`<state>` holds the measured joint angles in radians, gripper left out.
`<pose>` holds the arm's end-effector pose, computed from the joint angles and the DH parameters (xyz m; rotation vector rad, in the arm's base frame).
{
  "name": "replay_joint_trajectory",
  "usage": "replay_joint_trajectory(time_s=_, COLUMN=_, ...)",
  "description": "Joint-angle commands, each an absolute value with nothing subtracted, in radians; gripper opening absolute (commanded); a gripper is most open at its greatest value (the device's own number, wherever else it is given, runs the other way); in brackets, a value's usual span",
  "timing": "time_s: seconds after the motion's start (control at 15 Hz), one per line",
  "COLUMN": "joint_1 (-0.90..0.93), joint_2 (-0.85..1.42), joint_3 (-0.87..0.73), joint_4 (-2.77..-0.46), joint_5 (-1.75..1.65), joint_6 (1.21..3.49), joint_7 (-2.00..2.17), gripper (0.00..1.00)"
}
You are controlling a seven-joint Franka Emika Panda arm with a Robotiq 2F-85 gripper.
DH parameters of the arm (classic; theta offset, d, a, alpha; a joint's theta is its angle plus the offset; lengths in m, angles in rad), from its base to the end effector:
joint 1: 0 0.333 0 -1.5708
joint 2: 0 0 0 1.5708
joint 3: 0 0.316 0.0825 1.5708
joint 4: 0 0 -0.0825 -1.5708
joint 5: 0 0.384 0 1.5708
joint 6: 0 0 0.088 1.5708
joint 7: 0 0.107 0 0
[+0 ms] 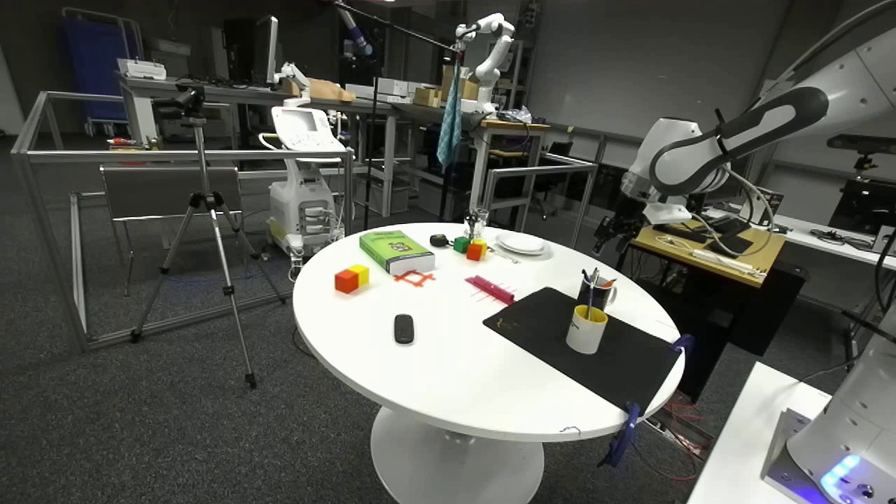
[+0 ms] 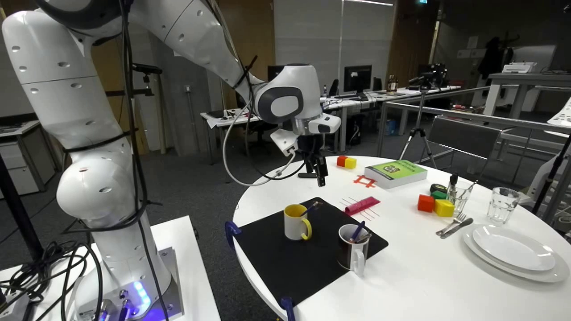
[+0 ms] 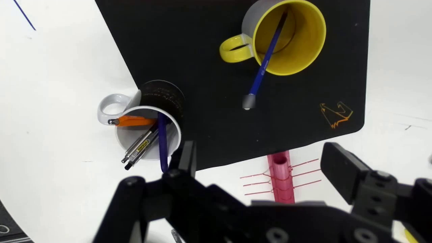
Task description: Put the black pencil in the white and yellow mug.
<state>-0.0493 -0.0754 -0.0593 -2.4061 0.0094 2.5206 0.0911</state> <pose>0.4973 -0.0543 0.3611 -3.1018 0.3223 -0.2969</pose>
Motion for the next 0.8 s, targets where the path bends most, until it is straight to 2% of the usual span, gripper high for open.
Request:
replay_joint_trajectory(time_s=0.0, joint_1=-0.048, joint_2=-0.045, joint_3=-0.061, joint_4=-2.348, joint_5=0.052, joint_6=2.443, joint_7=0.024, gripper=1.0)
replay_joint_trajectory(time_s=0.4, joint_1=-0.053, joint_2=0.032, joint_3=-0.061, joint_4=-2.226, joint_5=0.1, joint_6=2.224, joint_7=0.024, gripper=1.0)
replay_joint_trajectory(time_s=0.47, joint_1=-0.051, joint_2=-0.001, joint_3=-0.058, joint_4=-2.286, joint_5=0.065, joint_6=2.289, joint_7=0.06, gripper=1.0)
replay_joint_trajectory(time_s=0.73, joint_1=-0.052, joint_2=0.014, joint_3=-0.058, joint_4=-2.278, joint_5=0.065, joint_6=2.281, joint_7=0.06, gripper=1.0)
